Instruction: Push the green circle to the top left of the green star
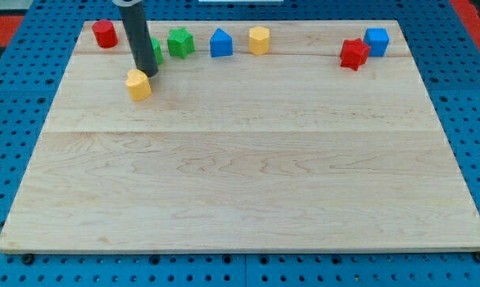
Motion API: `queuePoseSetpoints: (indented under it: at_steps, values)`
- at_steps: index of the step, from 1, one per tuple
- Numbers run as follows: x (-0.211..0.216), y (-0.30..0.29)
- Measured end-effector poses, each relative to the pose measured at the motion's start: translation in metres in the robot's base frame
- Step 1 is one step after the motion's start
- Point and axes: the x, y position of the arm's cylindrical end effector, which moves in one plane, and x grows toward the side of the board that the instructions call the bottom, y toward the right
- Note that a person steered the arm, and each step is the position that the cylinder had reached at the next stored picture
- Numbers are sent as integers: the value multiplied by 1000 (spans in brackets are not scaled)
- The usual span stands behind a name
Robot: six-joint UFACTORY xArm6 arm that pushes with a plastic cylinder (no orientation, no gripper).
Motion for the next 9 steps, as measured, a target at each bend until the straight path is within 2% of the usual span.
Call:
queuePoseSetpoints:
  at_steps: [3, 4, 5, 9]
  values:
    - [7, 54]
    - [-4, 9]
    - [-30, -12]
    - [-52, -28]
